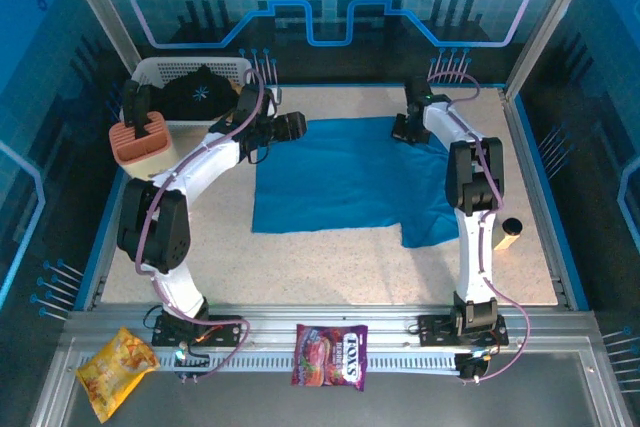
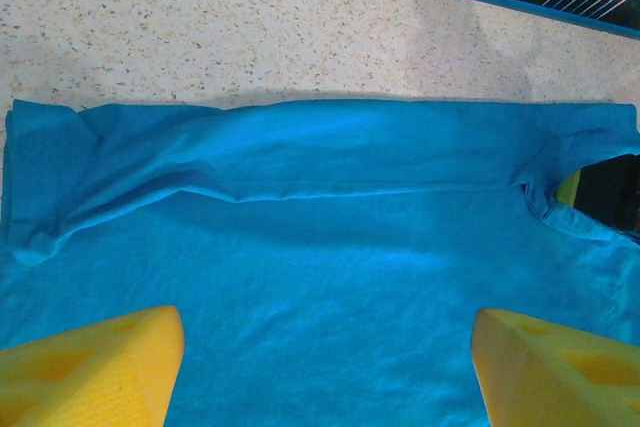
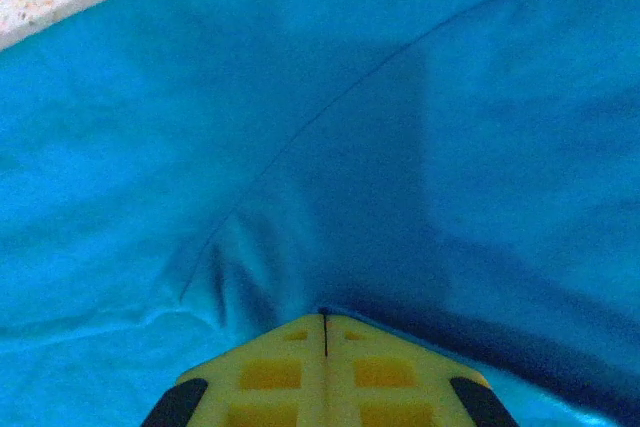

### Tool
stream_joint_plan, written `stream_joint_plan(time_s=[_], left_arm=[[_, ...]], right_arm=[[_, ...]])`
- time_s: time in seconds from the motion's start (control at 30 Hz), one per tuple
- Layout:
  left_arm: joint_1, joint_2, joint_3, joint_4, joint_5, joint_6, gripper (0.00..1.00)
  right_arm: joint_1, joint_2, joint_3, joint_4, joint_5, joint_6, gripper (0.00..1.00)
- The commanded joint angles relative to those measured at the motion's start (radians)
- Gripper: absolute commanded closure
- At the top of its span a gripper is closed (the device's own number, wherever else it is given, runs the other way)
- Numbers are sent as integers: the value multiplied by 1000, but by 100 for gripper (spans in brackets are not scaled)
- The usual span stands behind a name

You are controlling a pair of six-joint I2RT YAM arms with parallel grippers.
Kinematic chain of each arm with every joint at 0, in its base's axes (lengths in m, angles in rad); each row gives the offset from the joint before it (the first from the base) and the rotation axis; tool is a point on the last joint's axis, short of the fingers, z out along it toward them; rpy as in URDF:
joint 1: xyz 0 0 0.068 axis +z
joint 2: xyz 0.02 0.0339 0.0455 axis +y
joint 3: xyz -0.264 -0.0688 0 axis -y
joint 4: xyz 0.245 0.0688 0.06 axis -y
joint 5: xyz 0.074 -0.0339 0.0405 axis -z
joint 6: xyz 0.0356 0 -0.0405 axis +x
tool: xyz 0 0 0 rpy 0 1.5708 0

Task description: Fold and stack the t-shirts

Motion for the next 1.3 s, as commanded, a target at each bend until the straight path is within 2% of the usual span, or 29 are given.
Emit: stream_joint_plan(time_s=[0.0,0.37,0.5,0.6,0.87,1.0,1.13,1.27], left_arm=[[-2,-43,-22,33,29,21,23],[-2,-39,-42,68,72,8,23],[-2,-43,-52,78,84,5,22],[-2,-49,-60,82,91,3,22],[-2,-104,-116,64,96,-22,22],[-2,-163,-161,-68,34,-66,23],[-2,-264,-258,-265,-66,-164,24],[-2,-379,-424,-401,-63,-310,30]], right_arm=[[29,-67,-29,21,16,40,100],[78,-149,-158,39,96,131,100],[96,-208,-238,61,119,166,93],[112,-255,-287,61,132,168,84],[111,-422,-366,57,126,108,70],[64,-444,-389,71,70,79,75],[35,-513,-467,134,8,19,75],[10,-596,-513,129,-44,-65,74]])
